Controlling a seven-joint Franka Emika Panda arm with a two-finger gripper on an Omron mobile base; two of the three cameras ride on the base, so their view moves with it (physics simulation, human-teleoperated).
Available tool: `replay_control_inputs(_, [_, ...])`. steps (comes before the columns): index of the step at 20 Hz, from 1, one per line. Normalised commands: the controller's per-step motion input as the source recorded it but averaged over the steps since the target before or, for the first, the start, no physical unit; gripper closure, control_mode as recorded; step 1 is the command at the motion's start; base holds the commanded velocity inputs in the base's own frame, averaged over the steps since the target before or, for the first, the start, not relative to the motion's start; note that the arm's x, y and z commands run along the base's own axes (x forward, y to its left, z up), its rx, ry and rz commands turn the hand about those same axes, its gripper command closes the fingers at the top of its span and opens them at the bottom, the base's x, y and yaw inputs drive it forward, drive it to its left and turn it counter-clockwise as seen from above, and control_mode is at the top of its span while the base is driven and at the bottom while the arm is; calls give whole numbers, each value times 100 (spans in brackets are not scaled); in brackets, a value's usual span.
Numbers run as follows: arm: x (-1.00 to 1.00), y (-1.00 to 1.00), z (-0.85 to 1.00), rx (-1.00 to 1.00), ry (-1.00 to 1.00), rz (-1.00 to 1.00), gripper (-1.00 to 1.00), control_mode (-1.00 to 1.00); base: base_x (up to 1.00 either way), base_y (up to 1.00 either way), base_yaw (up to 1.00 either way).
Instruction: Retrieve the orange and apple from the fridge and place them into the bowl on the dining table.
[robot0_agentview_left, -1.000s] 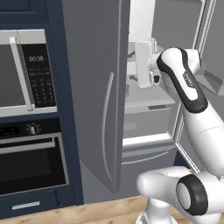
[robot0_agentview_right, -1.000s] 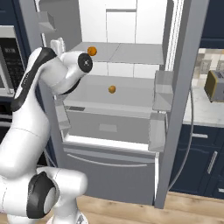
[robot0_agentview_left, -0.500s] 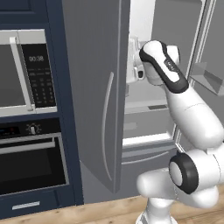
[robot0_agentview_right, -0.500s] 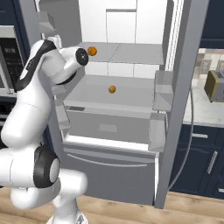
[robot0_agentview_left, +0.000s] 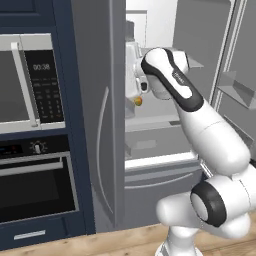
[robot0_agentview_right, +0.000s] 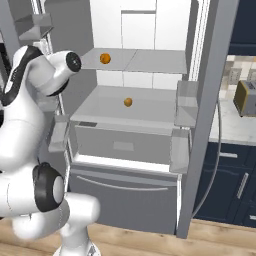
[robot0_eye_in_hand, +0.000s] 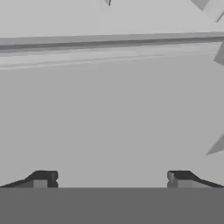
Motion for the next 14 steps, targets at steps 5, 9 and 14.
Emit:
replay_control_inputs(5, [-87,82,15,0,0,2,-100,-100,0,0,0])
replay_control_inputs(9, [-37,-46,4,0,0,-6,-100,-100,0,0,0])
replay_control_inputs(14, [-8,-98,0,-3,0,-13,-100,-100,0,0,0])
